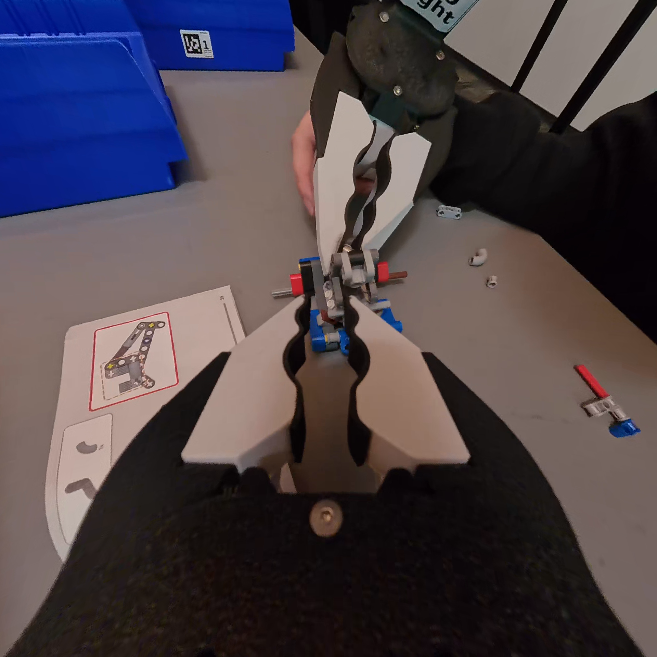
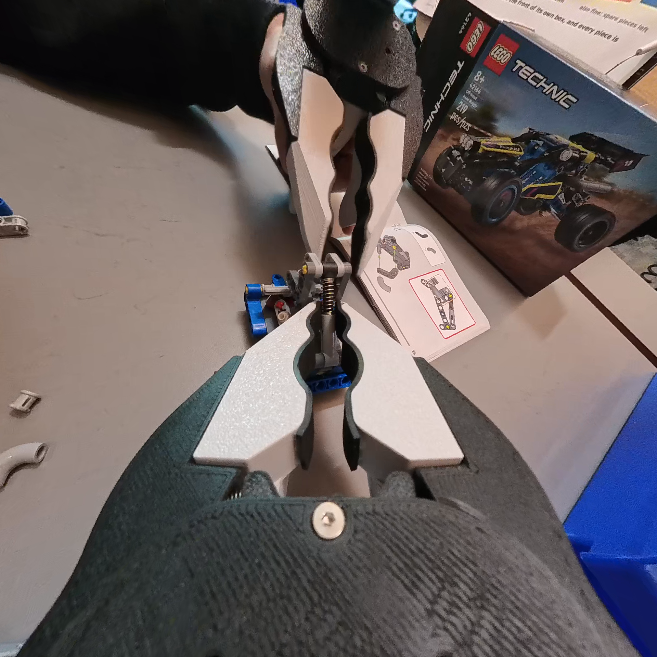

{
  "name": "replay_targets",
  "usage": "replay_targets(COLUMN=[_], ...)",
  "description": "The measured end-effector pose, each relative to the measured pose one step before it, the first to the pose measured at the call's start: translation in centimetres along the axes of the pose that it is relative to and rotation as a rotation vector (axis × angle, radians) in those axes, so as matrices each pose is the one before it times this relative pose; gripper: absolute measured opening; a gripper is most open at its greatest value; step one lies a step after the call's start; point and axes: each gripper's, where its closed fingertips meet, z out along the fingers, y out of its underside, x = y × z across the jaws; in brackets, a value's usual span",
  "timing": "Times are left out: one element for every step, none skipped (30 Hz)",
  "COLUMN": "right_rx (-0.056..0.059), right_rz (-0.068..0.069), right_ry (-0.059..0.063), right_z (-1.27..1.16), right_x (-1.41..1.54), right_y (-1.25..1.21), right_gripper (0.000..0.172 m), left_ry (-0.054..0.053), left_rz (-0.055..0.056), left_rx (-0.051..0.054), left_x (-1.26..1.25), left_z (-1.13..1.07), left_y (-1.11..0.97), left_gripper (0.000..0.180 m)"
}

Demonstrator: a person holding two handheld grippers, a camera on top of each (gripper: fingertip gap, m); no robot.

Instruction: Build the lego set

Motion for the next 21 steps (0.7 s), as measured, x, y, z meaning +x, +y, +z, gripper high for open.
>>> replay_targets(right_rx=[0.0001, -0.0006, -0.0018, -0.0021, -0.0003, -0.0005, -0.0017, -0.0002, 0.0021, 0.0024, -0.0012, -0.0043, -0.0020, 0.0038, 0.0118, 0.0157, 0.0131, 0.0083, 0.0005, -0.0094, -0.0109], right_rz=[0.0018, 0.0014, 0.0001, -0.0005, -0.0010, -0.0001, -0.0007, -0.0002, 0.0001, 0.0006, 0.0003, -0.0006, 0.0016, 0.0026, 0.0034, 0.0032, 0.0070, 0.0169, 0.0321, 0.0313, 0.0150], right_ry=[0.0007, 0.0025, 0.0038, 0.0027, 0.0001, 0.0012, 0.0012, -0.0018, 0.0015, -0.0009, 0.0016, 0.0053, 0.0088, 0.0077, 0.0074, 0.0063, 0.0096, 0.0195, 0.0320, 0.0311, 0.0349], right_z=[-0.006, -0.007, 0.007, -0.004, -0.006, -0.008, -0.005, 0.011, -0.015, -0.029, -0.010, -0.008, -0.031, -0.084, -0.123, -0.185, -0.235, -0.260, -0.333, -0.359, -0.390], right_x=[0.020, 0.057, 0.054, 0.057, 0.008, 0.016, 0.029, -0.029, 0.029, -0.012, 0.029, 0.097, 0.155, 0.136, 0.129, 0.097, 0.158, 0.292, 0.422, 0.274, 0.196], right_y=[-0.002, 0.009, 0.040, 0.041, 0.017, 0.021, 0.034, 0.007, -0.023, -0.032, 0.032, 0.090, 0.062, -0.018, -0.131, -0.190, -0.130, -0.061, 0.016, 0.054, 0.021], right_gripper=[0.004, 0.004, 0.004, 0.004, 0.004, 0.004, 0.004, 0.004, 0.004, 0.004, 0.004, 0.004, 0.004, 0.004, 0.005, 0.007, 0.012, 0.020, 0.027, 0.036, 0.044], left_ry=[0.0024, 0.0029, 0.0000, 0.0005, -0.0012, -0.0025, -0.0030, -0.0020, -0.0035, -0.0076, -0.0093, -0.0171, -0.0159, -0.0133, -0.0125, -0.0080, -0.0020, -0.0028, -0.0062, -0.0044, -0.0032], left_rz=[0.0064, 0.0080, 0.0099, 0.0094, 0.0060, 0.0045, 0.0038, 0.0047, 0.0059, 0.0051, 0.0042, 0.0017, -0.0003, -0.0037, -0.0093, -0.0139, -0.0135, -0.0083, -0.0021, -0.0001, -0.0025], left_rx=[0.0026, 0.0042, 0.0011, -0.0012, -0.0025, -0.0044, -0.0055, -0.0045, -0.0059, -0.0042, -0.0048, -0.0052, 0.0034, 0.0097, 0.0139, 0.0185, 0.0152, 0.0080, 0.0003, -0.0058, -0.0045], left_x=[0.034, 0.093, 0.070, 0.095, 0.063, 0.040, 0.018, 0.044, 0.041, -0.027, -0.073, -0.212, -0.183, -0.147, -0.145, -0.080, 0.009, 0.001, -0.015, -0.004, 0.011], left_z=[0.056, 0.044, 0.018, 0.040, 0.058, 0.074, 0.072, 0.090, 0.110, 0.097, 0.078, 0.054, 0.043, 0.023, 0.000, -0.019, -0.005, 0.019, 0.066, 0.072, 0.051], left_y=[-0.017, -0.033, 0.015, 0.029, 0.019, 0.040, 0.050, 0.053, 0.057, 0.032, 0.023, 0.025, -0.081, -0.135, -0.179, -0.254, -0.206, -0.118, 0.013, 0.087, 0.026], left_gripper=[0.012, 0.007, 0.003, 0.000, 0.000, 0.000, 0.000, 0.001, 0.003, 0.001, 0.000, 0.000, 0.000, 0.000, 0.000, 0.000, 0.000, 0.000, 0.000, 0.000, 0.000])
